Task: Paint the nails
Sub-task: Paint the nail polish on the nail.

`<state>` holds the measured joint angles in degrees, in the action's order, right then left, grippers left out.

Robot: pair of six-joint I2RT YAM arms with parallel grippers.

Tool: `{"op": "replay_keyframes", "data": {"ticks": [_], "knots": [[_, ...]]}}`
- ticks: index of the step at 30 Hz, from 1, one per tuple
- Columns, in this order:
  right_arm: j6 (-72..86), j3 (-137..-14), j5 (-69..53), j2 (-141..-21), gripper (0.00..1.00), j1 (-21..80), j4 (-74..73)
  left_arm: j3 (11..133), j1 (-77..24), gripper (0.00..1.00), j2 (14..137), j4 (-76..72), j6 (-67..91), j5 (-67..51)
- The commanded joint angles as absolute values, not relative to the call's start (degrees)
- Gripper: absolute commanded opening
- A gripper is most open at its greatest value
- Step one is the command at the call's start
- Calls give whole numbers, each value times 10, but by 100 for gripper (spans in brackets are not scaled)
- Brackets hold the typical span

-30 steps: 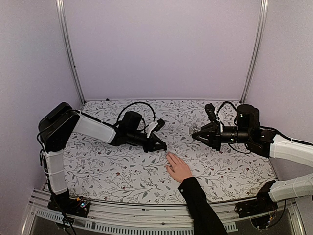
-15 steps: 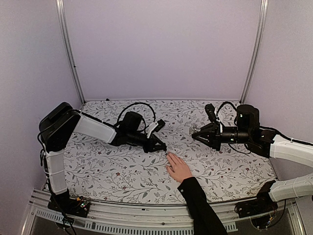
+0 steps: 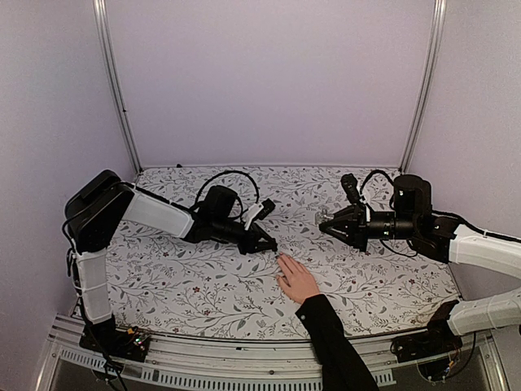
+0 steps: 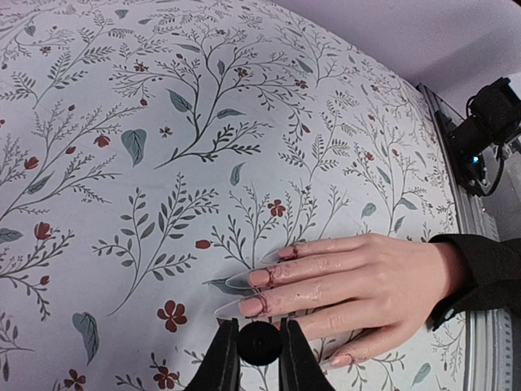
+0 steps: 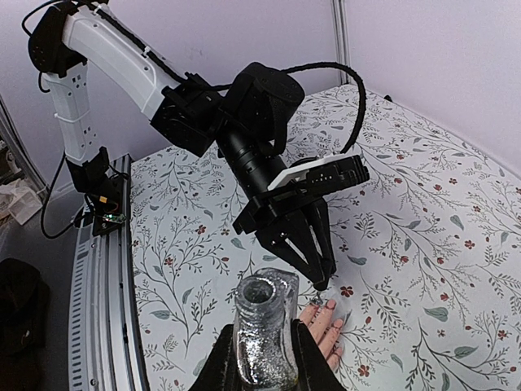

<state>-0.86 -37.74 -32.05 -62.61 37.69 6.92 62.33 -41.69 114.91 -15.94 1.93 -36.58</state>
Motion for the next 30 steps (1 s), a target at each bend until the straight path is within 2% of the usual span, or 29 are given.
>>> {"op": "replay_keyframes", "data": {"ticks": [1,30], "knots": [[-5,-373,-320,-622,0,373,84,634,-424,0,1156,-158,12,-373],[-5,-372,-320,-621,0,373,84,644,-425,0,1163,-145,10,-356]]}}
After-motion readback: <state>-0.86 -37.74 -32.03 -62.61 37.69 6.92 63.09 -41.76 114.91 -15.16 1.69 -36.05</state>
